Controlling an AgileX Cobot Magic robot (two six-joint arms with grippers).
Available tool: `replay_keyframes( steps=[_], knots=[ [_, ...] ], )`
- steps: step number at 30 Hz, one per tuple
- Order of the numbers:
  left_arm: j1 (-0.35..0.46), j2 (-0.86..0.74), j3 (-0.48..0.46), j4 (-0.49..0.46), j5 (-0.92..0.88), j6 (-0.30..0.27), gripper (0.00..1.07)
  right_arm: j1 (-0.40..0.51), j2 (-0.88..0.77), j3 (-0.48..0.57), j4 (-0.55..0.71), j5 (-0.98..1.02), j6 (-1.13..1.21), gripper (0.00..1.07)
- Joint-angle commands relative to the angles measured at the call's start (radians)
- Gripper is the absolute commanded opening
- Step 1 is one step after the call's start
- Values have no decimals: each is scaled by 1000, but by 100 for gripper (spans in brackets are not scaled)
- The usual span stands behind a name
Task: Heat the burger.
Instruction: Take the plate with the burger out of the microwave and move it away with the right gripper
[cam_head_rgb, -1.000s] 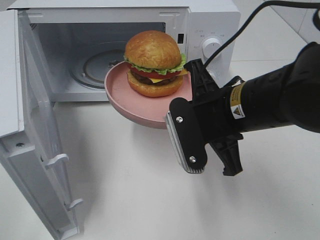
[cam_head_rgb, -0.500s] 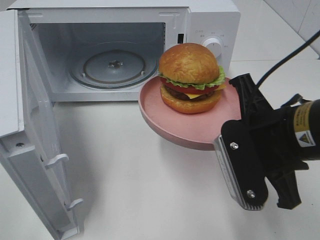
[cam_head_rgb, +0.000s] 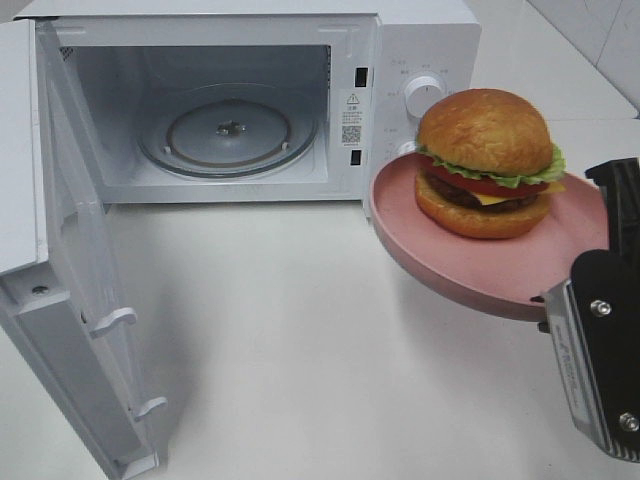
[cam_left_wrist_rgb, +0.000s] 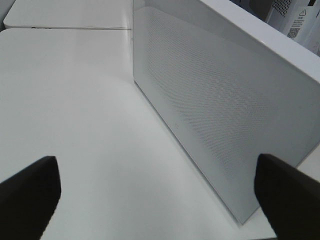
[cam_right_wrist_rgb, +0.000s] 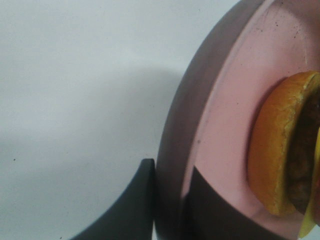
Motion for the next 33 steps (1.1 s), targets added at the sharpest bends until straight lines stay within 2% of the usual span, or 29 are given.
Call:
replay_keyframes(
  steps=[1, 12, 19, 22, 33],
  knots=[
    [4, -21, 2, -3, -2, -3, 98, -2, -49, -6, -71, -4, 69, 0],
    [4, -21, 2, -3, -2, -3, 98, -2, -97, -6, -178, 147, 305, 0],
    [4, -21, 2, -3, -2, -3, 98, -2, -93, -6, -353, 288, 547, 0],
    [4, -21, 2, -3, -2, -3, 98, -2, -86, -6, -369, 321, 595, 0],
    [4, -21, 2, -3, -2, -3, 98, -2, 90, -7, -419, 432, 939, 0]
  ],
)
